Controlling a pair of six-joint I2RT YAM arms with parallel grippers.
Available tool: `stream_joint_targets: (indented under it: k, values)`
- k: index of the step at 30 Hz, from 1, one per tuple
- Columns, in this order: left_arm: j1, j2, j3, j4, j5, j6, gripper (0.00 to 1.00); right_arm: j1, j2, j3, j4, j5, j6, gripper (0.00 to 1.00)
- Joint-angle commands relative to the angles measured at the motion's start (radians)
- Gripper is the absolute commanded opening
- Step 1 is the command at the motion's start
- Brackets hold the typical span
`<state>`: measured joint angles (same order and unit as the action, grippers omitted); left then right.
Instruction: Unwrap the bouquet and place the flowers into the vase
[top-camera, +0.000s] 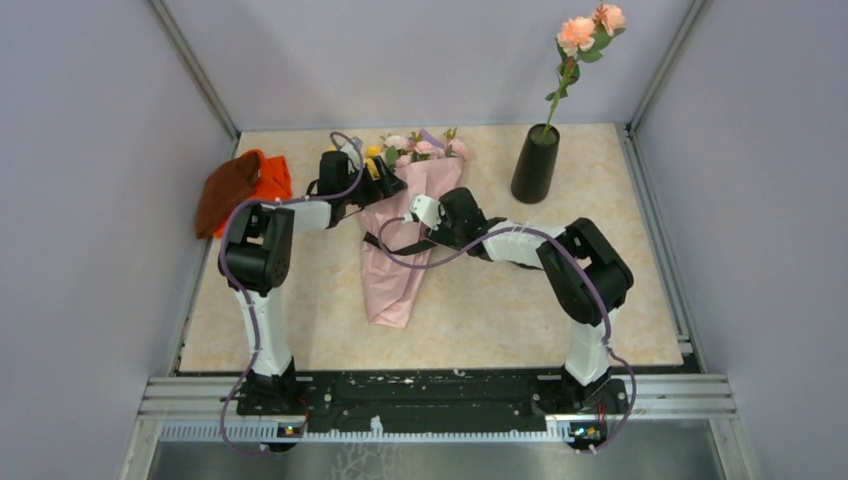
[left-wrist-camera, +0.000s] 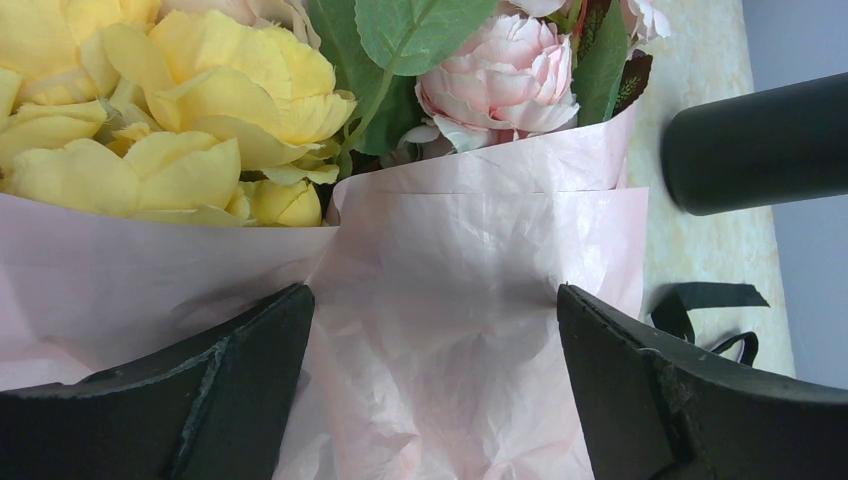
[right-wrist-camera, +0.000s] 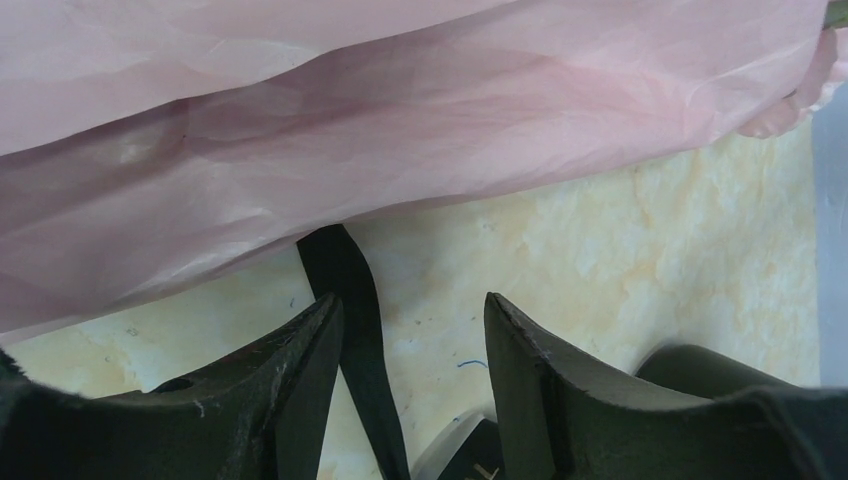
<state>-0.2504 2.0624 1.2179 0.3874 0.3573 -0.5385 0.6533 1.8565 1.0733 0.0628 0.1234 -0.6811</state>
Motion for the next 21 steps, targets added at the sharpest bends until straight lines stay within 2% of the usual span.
stream_joint_targets:
  k: [1, 8, 11, 15, 18, 21]
  values:
    - [0.008, 0.026, -0.035, -0.045, -0.006, 0.006, 0.99, 0.017, 0.026, 0.026, 0.016, -0.011, -0.011, 0.55]
    - [0.01, 0.02, -0.044, -0.045, -0.011, 0.015, 0.99, 0.017, 0.064, 0.074, -0.012, -0.052, -0.011, 0.53]
    - [0.011, 0.018, -0.045, -0.045, -0.012, 0.014, 0.99, 0.017, 0.076, 0.082, -0.02, -0.051, -0.011, 0.5]
    - [0.013, 0.017, -0.047, -0.044, -0.011, 0.013, 0.99, 0.014, 0.078, 0.085, -0.031, -0.049, -0.004, 0.3]
    - [0.014, 0.019, -0.048, -0.044, -0.012, 0.012, 0.99, 0.008, 0.075, 0.09, -0.05, -0.053, 0.022, 0.0]
    - [0.014, 0.02, -0.047, -0.042, -0.007, 0.01, 0.99, -0.002, 0.058, 0.094, -0.061, -0.063, 0.052, 0.0]
